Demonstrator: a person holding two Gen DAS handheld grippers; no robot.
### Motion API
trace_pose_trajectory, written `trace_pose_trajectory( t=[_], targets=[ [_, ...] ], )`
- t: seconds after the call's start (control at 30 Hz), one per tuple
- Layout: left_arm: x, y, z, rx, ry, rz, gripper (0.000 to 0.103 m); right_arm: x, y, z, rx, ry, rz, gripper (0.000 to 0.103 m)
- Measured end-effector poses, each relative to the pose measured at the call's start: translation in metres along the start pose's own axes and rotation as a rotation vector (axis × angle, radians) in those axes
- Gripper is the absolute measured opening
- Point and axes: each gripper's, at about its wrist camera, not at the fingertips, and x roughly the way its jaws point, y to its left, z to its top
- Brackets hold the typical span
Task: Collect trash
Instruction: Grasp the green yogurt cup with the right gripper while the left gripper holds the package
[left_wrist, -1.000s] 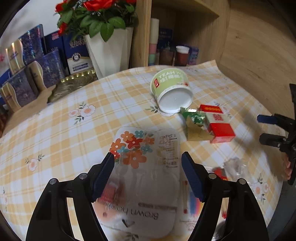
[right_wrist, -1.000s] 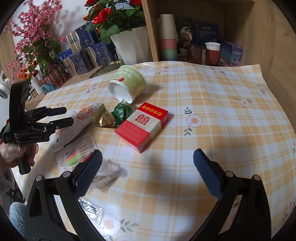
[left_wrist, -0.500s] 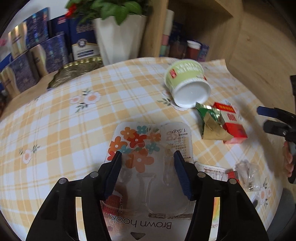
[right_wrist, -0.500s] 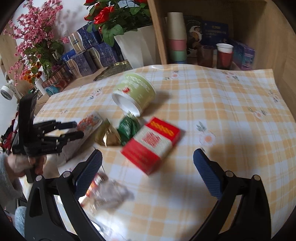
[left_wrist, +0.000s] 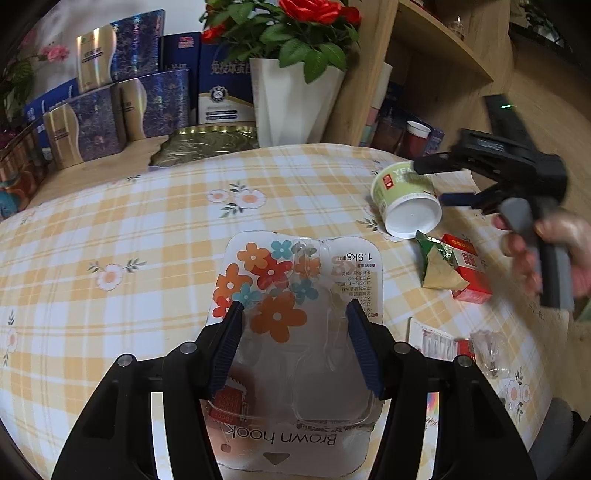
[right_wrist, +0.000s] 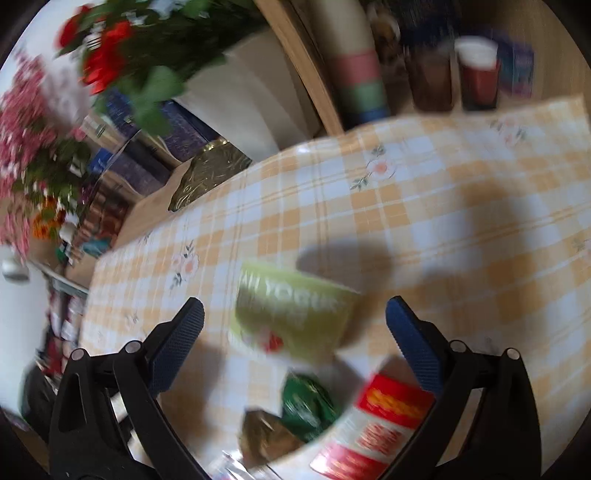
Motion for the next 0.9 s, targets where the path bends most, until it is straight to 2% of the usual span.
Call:
trace_pose_trajectory(
  t=[0.1, 0.23, 0.27, 0.33, 0.5, 0.67, 0.77, 0.9],
  targets=[
    [-0.009, 0.007, -0.005, -0.015, -0.007, -0.001, 0.056, 0.027, -0.01, 0.004, 0.098, 0.102, 0.027, 0.097],
    [-0.019, 0.011, -0.008, -0.018, -0.015, 0.003, 0.056, 0.034, -0.017, 0.006, 0.183, 0.077, 0.049, 0.097],
    [-0.022, 0.012, -0.008, -0.021, -0.019, 0.002, 0.056, 0.035, -0.019, 0.004, 0.196, 0.076, 0.047, 0.083],
    [-0.028, 0.012, -0.008, -0.027, -0.029, 0.0, 0.056, 0.032, -0.019, 0.002, 0.202, 0.069, 0.066, 0.079],
    [-0.048, 0.007, -0.008, -0.034, -0.057, -0.01, 0.056, -0.01, -0.004, -0.001, 0.118, -0.067, 0.103, 0.078],
    [-0.071, -0.002, -0.009, -0.037, -0.084, -0.012, 0.055, -0.053, 0.006, -0.012, 0.055, -0.158, 0.12, 0.078],
    [-0.091, -0.011, -0.013, -0.043, -0.107, -0.021, 0.055, -0.08, 0.012, -0.028, 0.003, -0.19, 0.133, 0.078],
    [-0.122, -0.026, -0.021, -0.035, -0.135, -0.033, 0.055, -0.109, 0.01, -0.06, -0.017, -0.188, 0.17, 0.078]
  ],
)
